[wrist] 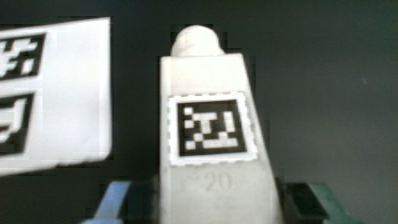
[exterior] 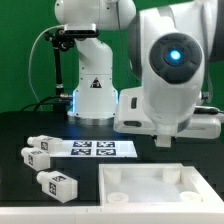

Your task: Assemble one leg

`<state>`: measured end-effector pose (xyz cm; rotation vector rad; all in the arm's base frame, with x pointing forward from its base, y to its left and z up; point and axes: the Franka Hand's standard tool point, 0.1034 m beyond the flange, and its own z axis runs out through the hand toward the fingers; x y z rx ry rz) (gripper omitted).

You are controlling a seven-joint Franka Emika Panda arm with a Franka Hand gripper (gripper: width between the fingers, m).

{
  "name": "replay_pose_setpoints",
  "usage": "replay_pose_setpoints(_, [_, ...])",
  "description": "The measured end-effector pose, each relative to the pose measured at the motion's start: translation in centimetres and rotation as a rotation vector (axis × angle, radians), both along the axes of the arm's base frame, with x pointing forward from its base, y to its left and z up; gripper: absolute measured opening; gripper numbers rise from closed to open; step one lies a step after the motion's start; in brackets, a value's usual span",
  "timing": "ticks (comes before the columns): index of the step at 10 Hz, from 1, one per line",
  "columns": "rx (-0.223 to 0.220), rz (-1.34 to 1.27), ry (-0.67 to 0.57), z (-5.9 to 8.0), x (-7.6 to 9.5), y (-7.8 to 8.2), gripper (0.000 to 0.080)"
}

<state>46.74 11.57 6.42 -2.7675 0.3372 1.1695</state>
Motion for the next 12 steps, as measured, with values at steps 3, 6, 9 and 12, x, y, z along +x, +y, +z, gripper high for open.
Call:
replay_pose_setpoints(3, [-0.053, 0.030, -0.240, 0.8, 1.0, 0.1, 0.0287])
replay_pose_setpoints(6, [-0.068, 0.008, -0.420, 1.6, 1.9, -0.2, 0.0287])
replay_pose_setpoints(9, [-0.078, 0.030, -0.617, 9.1, 5.9, -0.4, 0.0287])
replay_pose_setpoints(12, [-0.107, 0.015, -0.834, 9.3, 6.4, 0.6, 0.0287])
